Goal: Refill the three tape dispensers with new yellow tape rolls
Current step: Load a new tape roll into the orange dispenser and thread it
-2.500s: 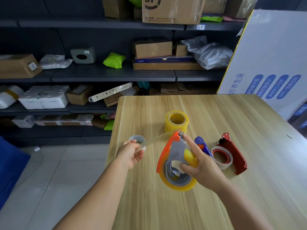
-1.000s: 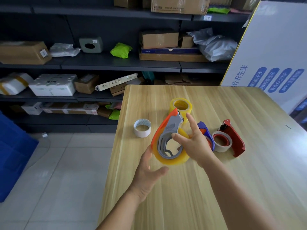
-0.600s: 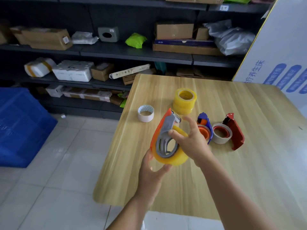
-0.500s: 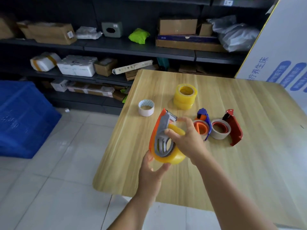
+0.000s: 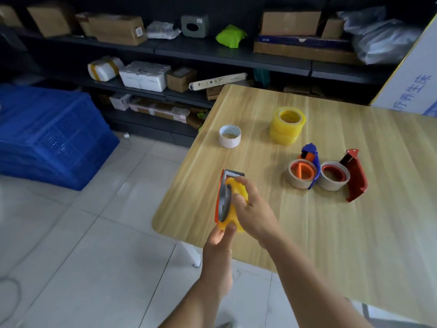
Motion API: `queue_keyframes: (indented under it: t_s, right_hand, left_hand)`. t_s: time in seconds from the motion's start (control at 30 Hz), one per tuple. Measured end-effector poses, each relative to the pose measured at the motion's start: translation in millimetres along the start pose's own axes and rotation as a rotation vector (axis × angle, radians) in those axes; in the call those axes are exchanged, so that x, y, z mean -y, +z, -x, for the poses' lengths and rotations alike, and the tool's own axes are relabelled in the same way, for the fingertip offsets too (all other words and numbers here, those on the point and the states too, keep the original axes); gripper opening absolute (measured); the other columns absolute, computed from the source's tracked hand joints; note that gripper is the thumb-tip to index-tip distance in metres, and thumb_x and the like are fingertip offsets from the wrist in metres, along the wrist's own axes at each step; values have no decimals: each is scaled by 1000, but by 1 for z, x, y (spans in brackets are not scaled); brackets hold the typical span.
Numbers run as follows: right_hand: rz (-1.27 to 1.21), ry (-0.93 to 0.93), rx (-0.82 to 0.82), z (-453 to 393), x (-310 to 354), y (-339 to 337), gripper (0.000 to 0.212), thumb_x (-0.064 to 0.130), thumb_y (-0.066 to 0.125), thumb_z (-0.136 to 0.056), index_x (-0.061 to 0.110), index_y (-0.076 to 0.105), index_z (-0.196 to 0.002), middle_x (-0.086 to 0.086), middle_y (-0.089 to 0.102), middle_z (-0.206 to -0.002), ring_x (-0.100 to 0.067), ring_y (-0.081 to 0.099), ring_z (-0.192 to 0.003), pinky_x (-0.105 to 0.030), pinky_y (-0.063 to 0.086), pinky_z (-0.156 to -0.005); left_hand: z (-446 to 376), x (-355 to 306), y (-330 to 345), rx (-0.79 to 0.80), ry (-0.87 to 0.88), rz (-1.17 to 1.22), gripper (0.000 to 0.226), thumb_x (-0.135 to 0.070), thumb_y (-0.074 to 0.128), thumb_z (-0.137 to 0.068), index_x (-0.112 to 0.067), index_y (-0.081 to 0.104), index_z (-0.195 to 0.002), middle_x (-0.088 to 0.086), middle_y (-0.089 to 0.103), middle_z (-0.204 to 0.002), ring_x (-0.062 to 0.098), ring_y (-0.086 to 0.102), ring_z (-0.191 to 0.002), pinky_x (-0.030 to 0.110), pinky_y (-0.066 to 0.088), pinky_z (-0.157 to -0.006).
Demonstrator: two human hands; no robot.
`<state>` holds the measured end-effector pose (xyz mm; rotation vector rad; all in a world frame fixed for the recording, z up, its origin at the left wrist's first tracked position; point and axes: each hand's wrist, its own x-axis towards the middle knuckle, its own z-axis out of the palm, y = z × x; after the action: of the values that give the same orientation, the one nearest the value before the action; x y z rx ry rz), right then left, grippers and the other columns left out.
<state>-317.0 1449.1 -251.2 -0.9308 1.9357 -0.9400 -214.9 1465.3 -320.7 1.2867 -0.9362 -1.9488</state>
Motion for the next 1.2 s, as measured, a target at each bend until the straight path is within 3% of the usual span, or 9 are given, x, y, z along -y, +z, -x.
queue_keyframes:
  t_s: [0.1, 0.2, 0.27, 0.33, 0.4, 0.53, 0.73, 1.0, 1.2]
  right_hand:
    - [21, -15, 44, 1, -6, 9, 45, 25, 43, -95, 46, 40, -134, -5, 57, -115, -17, 54, -84, -38, 50, -85]
    - [-39, -22, 17, 1, -12, 20, 41, 23, 52, -94, 44, 49, -129, -3, 57, -89, -17, 51, -73, -38, 50, -76]
    - [-89, -6, -5, -2, -13, 29, 39, 20, 55, -93, 49, 52, -119, -3, 51, -78, -16, 48, -68, -39, 50, -70]
    - [-134, -12, -14, -6, -14, 37, 47, 15, 56, -90, 59, 52, -104, -2, 49, -74, -16, 48, -67, -41, 50, -69]
    - [-171, -16, -13, -10, -15, 45, 55, 9, 57, -87, 62, 51, -100, -1, 51, -75, -16, 49, -67, -39, 48, -66]
    - [-231, 3, -9, -16, -14, 56, 54, 4, 56, -87, 53, 52, -111, -6, 61, -86, -15, 53, -70, -34, 48, -65]
    - [-292, 18, -32, -27, -12, 72, 53, 6, 57, -87, 55, 52, -106, -14, 65, -105, -18, 58, -81, -38, 50, -73]
    - [-320, 64, -32, -41, -14, 82, 48, 5, 55, -91, 43, 52, -120, -6, 64, -108, -15, 57, -83, -29, 46, -69]
    - [-273, 68, -22, -43, -13, 84, 58, 4, 54, -90, 62, 52, -97, -8, 65, -95, -17, 54, -72, -32, 48, -63]
  left_hand:
    - [-1, 4, -7, -38, -61, 75, 63, -73, 68, -51, -40, 62, -105, -25, 64, -111, -2, 50, -115, 33, 31, -102]
    - [-1, 2, -13, -91, -76, 145, 70, -74, 72, -53, -36, 59, -110, -19, 62, -112, 6, 50, -116, 31, 32, -100]
    - [-6, 3, -19, -109, -86, 188, 78, -69, 69, -59, -28, 56, -124, -12, 60, -114, 9, 48, -118, 31, 31, -101]
    - [-9, 0, -24, -112, -97, 198, 67, -61, 61, -71, -25, 53, -127, -12, 60, -106, 9, 48, -114, 30, 30, -99]
    - [-11, -3, -30, -103, -117, 214, 64, -57, 59, -75, -22, 52, -127, -12, 60, -104, 9, 48, -112, 28, 29, -99]
    - [-19, -9, -41, -109, -143, 216, 69, -55, 58, -80, -13, 50, -134, 1, 55, -117, 12, 48, -116, 28, 28, -101]
    - [-33, -17, -51, -114, -146, 188, 57, -49, 56, -86, -14, 51, -131, -6, 59, -109, 11, 50, -110, 27, 32, -97]
    - [-50, -23, -63, -104, -234, 152, 61, -50, 55, -87, -11, 48, -134, 0, 52, -117, 18, 42, -132, 28, 29, -96]
    - [-54, -20, -72, -61, -282, 125, 75, -56, 59, -77, -11, 46, -136, 8, 51, -137, 19, 40, -135, 30, 28, -103]
